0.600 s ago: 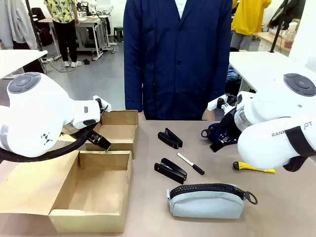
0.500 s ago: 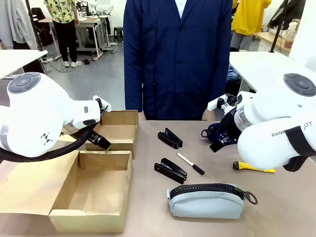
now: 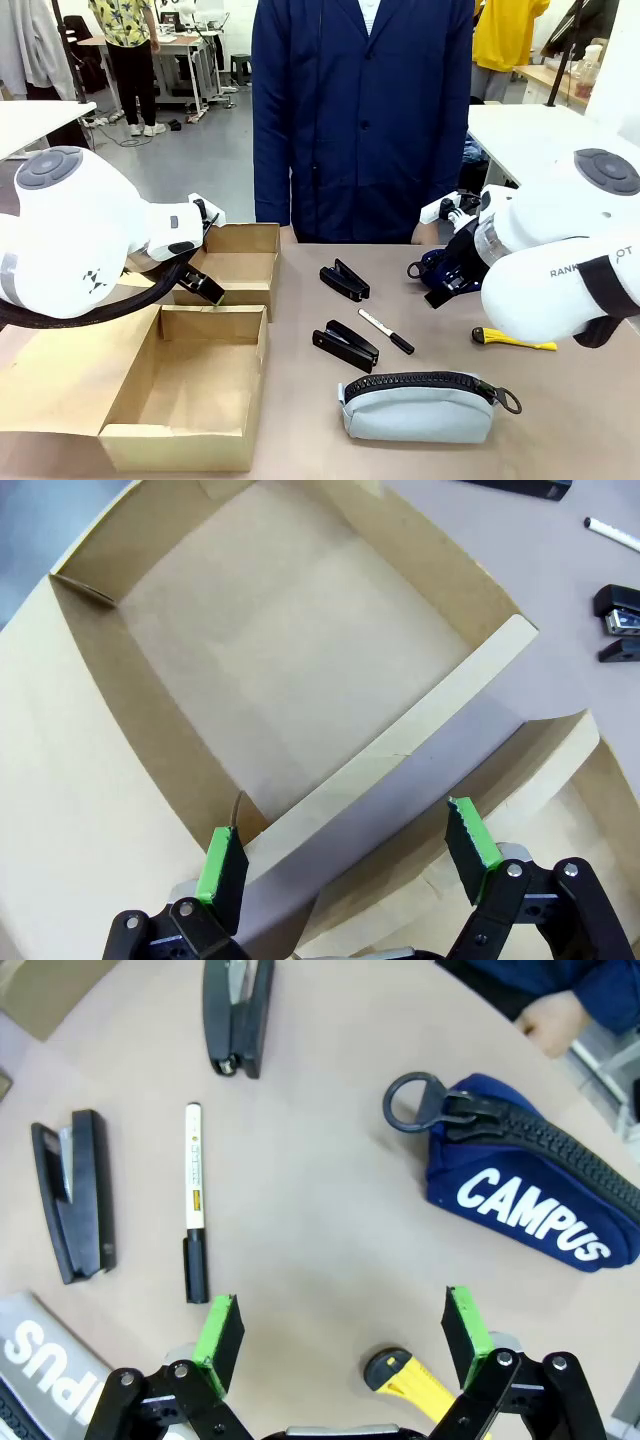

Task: Place items inside the box.
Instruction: Pick up a Pencil pouch or Stapler and place it inside the Mailer Box closest to the robot.

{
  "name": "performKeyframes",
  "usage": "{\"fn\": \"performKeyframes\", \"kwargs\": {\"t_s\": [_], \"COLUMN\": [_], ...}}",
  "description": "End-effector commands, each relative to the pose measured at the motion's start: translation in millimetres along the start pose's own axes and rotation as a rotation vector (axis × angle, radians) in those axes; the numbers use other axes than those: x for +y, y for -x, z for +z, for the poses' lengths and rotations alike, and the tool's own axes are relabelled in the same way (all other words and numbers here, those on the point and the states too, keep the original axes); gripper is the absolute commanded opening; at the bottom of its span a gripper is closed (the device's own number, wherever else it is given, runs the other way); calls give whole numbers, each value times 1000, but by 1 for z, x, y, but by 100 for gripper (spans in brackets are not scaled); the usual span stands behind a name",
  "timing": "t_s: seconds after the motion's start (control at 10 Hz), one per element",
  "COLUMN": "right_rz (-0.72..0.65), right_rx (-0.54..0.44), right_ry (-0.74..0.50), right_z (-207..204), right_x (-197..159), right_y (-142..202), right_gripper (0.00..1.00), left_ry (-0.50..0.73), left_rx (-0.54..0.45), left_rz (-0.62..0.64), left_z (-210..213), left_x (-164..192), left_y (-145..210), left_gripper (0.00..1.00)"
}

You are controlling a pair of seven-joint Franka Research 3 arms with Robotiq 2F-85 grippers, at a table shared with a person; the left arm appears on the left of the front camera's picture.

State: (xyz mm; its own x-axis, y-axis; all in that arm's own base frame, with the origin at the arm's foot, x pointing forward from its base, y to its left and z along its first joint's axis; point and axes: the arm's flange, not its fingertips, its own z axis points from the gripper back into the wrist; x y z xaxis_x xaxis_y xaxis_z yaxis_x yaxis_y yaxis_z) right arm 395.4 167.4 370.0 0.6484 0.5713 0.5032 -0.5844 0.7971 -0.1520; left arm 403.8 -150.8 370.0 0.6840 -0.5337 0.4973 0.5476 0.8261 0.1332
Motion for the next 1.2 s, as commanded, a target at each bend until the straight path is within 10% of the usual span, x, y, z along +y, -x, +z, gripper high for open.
{"fn": "performKeyframes", "kwargs": {"t_s": [0.0, 0.9, 1.1], "right_rz": [-1, 16, -232], "right_rx": [0, 51, 61], "right_ry": [0, -73, -123], "right_z": [0, 14, 91], "right_x": [0, -7, -44], "right_y": [0, -1, 5], "right_gripper": [100, 100, 100], "left_ry": [0, 0, 16], "left_rx": [0, 0, -64], "left_rz": [0, 0, 153], "left_z": [0, 0, 87], "left_x": [0, 0, 12], "left_y": [0, 0, 9], "left_gripper": [100, 100, 100]}}
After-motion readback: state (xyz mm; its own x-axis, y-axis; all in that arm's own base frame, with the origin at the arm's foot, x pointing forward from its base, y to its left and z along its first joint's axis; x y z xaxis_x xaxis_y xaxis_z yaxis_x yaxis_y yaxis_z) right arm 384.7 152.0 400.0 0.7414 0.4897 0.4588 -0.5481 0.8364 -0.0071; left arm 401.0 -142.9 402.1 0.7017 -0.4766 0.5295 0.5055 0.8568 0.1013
